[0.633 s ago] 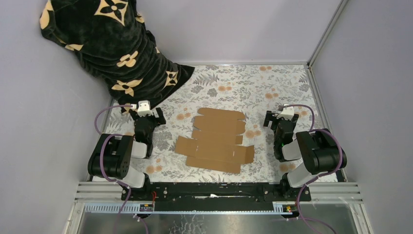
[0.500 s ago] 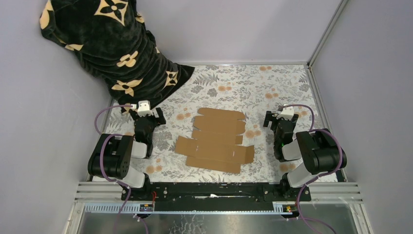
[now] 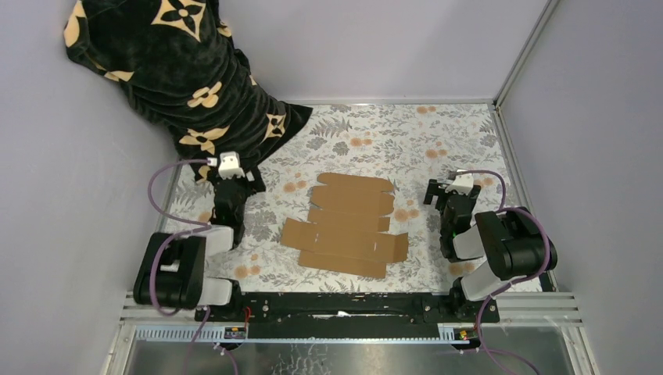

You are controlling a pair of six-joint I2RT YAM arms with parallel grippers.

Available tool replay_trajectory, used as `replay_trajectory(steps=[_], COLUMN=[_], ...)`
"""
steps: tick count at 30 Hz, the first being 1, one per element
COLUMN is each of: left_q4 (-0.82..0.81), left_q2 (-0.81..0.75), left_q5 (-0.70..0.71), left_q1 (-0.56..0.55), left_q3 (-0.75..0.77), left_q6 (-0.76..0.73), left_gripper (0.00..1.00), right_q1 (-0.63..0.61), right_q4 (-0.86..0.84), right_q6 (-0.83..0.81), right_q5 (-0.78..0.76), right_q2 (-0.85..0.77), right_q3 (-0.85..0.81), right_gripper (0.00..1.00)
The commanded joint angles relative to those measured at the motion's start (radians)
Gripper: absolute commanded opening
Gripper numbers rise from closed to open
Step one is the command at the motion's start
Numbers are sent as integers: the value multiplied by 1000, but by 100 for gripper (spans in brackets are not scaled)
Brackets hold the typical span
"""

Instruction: Fold the paper box

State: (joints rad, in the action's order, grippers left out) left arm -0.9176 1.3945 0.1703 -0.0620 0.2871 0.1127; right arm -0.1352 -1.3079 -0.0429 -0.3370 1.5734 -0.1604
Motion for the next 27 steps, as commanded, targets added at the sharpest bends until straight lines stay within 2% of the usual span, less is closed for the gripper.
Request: replay_trajectory(steps=[1,3,4,5,6,10,14,17,18,19,21,23,25,27], left_q4=[298,361,382,410,455,712,903,1067,1076,1088,1134,1124,1127,1263], left_q2=[-190,-270,-299,-324,-341,-331,-275,-273,-293,-317,-389,-493,-581,-617], left_q5=[57,63,70,82,104,152,15,-129,-160,-192,-171,-163,-192,-44], left_q1=[-61,-112,-145,-176,-211,-301,-310,-317,-318,-316,-313,-312,-311,-312], left_q3=[143,178,194,220,257,514,813,975,985,986,956,858,784,772], left_q6=[82,151,169,177,190,245,280,245,246,267,368,438,444,503], left_gripper=[99,99,99,99,99,99,99,99,99,99,99,99,99,99], right_q1=[-1,-14,-15,-15,-15,-20,-27,-26,-25,-23,-25,-29,-56,-172], right_q4=[-28,217,413,688,834,1192,1263,1384,1457,1490,1522,1539,1559,1609], right_q6=[12,67,147,211,251,368,364,496,536,510,453,465,462,424], right_q5=[-60,-98,-124,-131,-112,63,325,273,264,319,440,484,569,557], right_q2=[-99,-241,-312,-370,-401,-406,-383,-348,-335,-329,-344,-396,-447,-477], right_q3=[0,-61,-126,-213,-292,-579,-750,-844,-872,-890,-871,-815,-760,-730], right_gripper=[100,100,100,100,100,100,100,100,100,100,100,100,100,100])
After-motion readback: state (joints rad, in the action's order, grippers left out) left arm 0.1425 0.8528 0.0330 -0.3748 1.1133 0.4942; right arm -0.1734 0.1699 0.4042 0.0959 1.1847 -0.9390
